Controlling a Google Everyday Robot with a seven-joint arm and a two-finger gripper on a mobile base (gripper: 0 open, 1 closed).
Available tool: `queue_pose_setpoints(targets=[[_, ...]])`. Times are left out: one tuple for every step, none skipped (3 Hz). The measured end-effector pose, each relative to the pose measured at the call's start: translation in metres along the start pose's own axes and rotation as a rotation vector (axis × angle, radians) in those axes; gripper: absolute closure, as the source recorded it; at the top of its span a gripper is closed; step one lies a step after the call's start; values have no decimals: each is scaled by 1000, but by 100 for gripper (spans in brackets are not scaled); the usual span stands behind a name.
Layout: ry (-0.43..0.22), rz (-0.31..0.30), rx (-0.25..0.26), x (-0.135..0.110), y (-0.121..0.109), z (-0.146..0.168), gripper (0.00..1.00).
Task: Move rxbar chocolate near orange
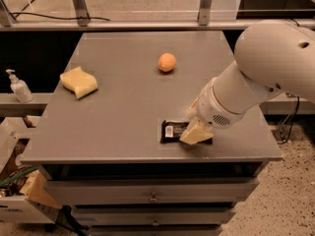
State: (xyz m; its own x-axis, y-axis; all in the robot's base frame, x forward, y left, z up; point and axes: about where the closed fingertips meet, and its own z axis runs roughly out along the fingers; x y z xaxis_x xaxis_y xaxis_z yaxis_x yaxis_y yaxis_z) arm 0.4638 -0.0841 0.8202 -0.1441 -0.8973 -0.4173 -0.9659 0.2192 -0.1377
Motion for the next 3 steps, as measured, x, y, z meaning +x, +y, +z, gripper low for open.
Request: queue_pose_setpoints(targets=[[0, 9, 4, 3, 1, -1, 88], [-1, 11, 16, 1, -5, -5, 100], [-7, 6, 48, -7, -23, -14, 100]])
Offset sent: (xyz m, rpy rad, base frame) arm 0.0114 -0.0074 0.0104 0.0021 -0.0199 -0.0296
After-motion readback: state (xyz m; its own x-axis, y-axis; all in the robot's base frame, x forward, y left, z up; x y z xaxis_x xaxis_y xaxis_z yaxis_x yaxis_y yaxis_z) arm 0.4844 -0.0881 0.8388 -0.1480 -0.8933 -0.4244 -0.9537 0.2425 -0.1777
